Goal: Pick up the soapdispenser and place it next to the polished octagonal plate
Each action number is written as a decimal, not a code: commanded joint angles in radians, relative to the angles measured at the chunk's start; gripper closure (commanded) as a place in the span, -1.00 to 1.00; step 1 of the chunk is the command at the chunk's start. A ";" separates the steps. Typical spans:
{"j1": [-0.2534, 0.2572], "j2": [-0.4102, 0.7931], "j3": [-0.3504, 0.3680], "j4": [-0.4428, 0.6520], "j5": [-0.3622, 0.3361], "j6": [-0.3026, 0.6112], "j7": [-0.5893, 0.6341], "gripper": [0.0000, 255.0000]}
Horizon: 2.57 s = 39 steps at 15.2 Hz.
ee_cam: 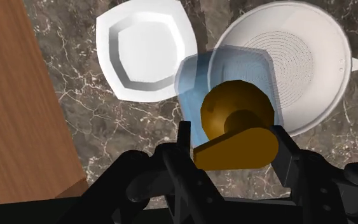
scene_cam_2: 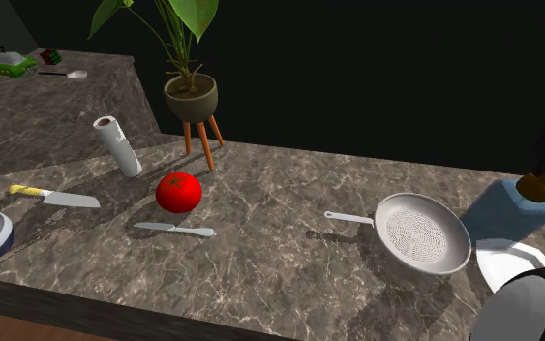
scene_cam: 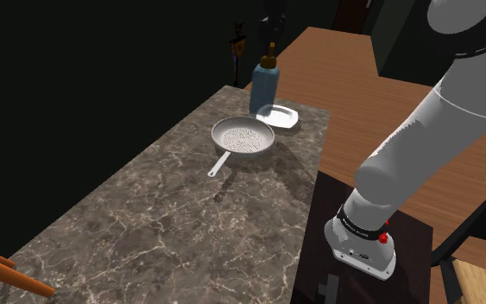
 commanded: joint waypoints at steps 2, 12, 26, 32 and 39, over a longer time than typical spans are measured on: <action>-0.033 0.052 -0.040 0.058 -0.007 -0.003 -0.075 1.00; -0.146 0.289 -0.143 0.354 0.006 -0.056 -0.290 1.00; -0.260 0.539 -0.189 0.630 0.047 -0.079 -0.434 1.00; -0.251 0.497 -0.188 0.483 0.041 0.027 -0.429 1.00; -0.248 0.483 -0.188 0.418 0.039 0.078 -0.427 1.00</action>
